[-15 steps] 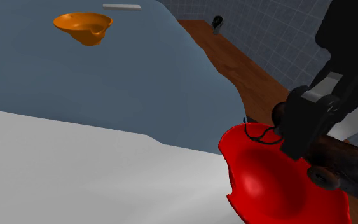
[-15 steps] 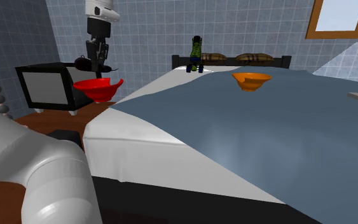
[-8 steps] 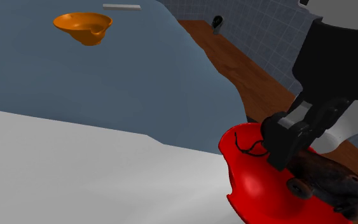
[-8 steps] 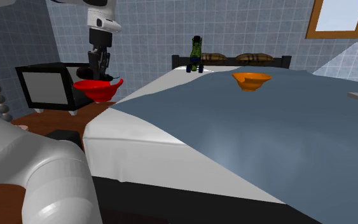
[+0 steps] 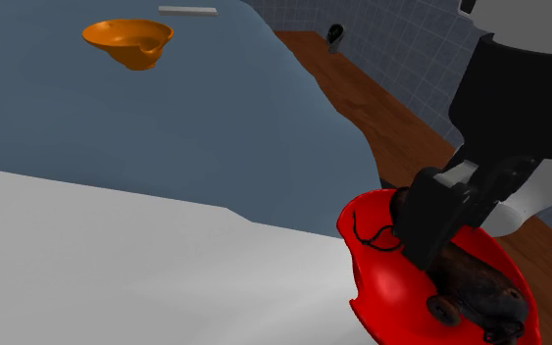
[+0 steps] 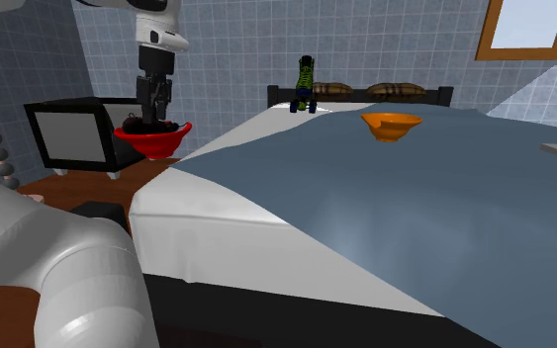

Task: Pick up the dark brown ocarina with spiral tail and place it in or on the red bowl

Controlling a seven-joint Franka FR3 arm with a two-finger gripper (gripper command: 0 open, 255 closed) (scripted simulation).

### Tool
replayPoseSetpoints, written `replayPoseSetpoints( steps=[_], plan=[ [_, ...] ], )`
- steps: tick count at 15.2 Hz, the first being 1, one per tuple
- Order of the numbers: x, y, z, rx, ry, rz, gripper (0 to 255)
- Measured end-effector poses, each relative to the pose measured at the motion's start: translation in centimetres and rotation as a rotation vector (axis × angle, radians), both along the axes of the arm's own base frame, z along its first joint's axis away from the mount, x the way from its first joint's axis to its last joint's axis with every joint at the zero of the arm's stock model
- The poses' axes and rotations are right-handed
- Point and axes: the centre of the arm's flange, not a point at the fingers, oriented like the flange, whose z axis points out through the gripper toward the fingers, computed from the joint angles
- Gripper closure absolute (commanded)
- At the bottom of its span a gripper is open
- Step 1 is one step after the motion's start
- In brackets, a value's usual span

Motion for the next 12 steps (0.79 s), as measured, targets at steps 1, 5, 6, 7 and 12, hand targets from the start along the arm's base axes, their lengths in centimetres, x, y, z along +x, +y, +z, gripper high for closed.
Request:
replayPoseSetpoints(
  steps=[1, 5, 6, 7, 12],
  plan=[
    [0.0, 0.0, 0.0, 0.0, 0.0, 0.0, 0],
    [0.1, 0.0, 0.7, 0.0, 0.0, 0.0, 0],
    [0.2, 0.0, 1.6, 0.0, 0.0, 0.0, 0],
    [0.3, 0.1, 2.7, 0.0, 0.0, 0.0, 0],
    [0.9, -0.1, 4.8, 0.0, 0.0, 0.0, 0]
  ],
)
